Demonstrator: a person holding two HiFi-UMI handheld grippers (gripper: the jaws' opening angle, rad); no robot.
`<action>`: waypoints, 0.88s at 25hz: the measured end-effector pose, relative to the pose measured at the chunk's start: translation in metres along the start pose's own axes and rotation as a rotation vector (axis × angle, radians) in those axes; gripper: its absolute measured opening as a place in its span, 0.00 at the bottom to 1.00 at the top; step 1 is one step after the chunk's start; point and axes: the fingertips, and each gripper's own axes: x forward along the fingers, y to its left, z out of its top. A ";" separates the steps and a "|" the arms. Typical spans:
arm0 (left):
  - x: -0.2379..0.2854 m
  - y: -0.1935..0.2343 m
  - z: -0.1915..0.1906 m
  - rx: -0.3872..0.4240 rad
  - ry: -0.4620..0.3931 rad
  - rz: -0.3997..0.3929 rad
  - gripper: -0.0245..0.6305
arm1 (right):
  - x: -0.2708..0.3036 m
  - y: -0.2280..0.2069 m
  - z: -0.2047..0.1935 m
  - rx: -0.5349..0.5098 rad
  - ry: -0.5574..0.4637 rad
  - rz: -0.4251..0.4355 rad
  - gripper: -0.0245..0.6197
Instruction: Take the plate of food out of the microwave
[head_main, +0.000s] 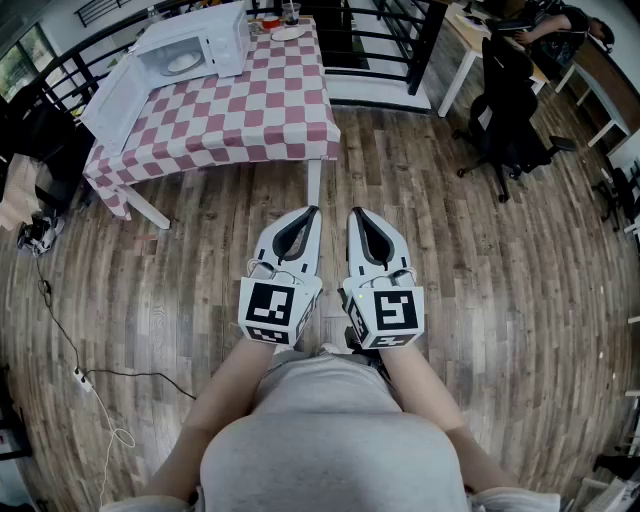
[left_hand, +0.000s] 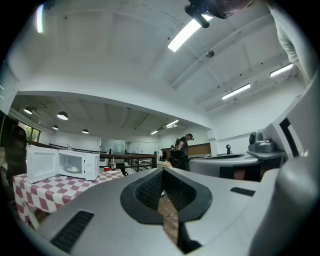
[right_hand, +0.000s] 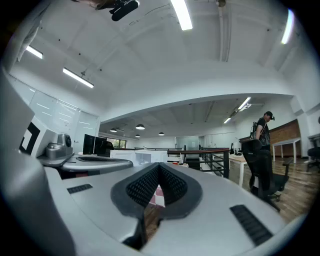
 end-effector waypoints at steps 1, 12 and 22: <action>0.003 -0.003 0.002 0.002 0.000 0.000 0.04 | 0.000 -0.003 0.002 -0.002 0.001 0.002 0.08; 0.024 -0.031 0.011 0.003 -0.007 0.023 0.04 | -0.011 -0.033 0.006 0.036 -0.018 0.031 0.08; 0.035 -0.003 0.011 -0.024 -0.033 0.061 0.04 | 0.014 -0.033 -0.003 0.041 0.001 0.048 0.08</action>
